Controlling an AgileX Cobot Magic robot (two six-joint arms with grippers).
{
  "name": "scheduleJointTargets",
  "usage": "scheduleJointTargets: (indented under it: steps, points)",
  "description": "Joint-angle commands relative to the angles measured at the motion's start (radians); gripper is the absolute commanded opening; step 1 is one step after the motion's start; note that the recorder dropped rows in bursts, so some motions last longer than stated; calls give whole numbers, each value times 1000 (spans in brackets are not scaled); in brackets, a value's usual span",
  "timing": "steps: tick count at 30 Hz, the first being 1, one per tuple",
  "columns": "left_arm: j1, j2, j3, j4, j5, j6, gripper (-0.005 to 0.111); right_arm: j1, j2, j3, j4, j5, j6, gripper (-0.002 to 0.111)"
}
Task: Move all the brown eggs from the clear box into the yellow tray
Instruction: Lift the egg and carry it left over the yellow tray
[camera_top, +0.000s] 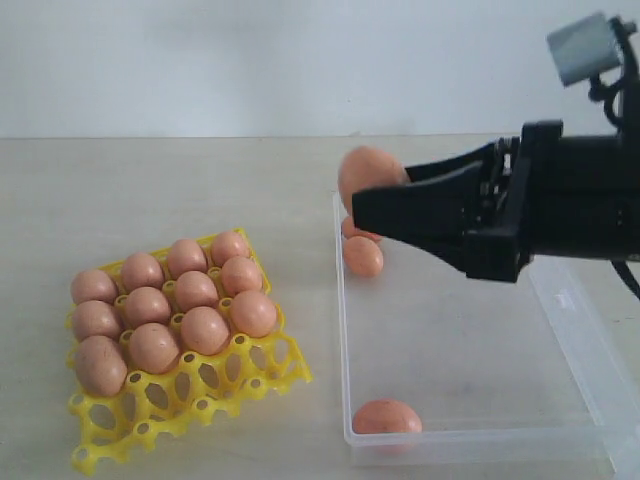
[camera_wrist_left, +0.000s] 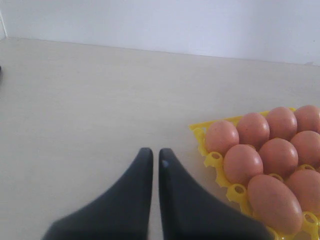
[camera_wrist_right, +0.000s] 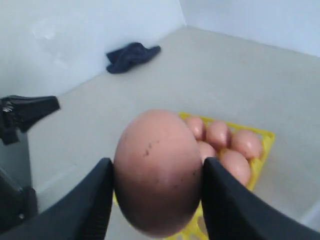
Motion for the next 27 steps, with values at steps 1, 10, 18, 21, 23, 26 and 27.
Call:
scheduleJointTargets:
  steps: [1, 10, 18, 21, 23, 26, 27]
  points:
    - [3, -3, 3, -2, -4, 5, 4, 0, -5, -92, 12, 67, 21, 0]
    - [3, -3, 3, -2, -4, 5, 4, 0, -5, -345, 12, 137, 64, 0]
    - [3, -3, 3, -2, -4, 5, 4, 85, -5, -377, -943, -88, 463, 0]
    - [3, -3, 3, -2, -4, 5, 4, 174, -7, -377, -1412, -243, 819, 0]
    - [3, -3, 3, -2, -4, 5, 4, 211, -10, -377, -1557, -347, 994, 0]
    - [3, -3, 3, -2, -4, 5, 4, 248, -19, -377, -1575, -552, 1208, 0]
    - [3, -3, 3, -2, -4, 5, 4, 259, -19, -377, -1526, -653, 1298, 0]
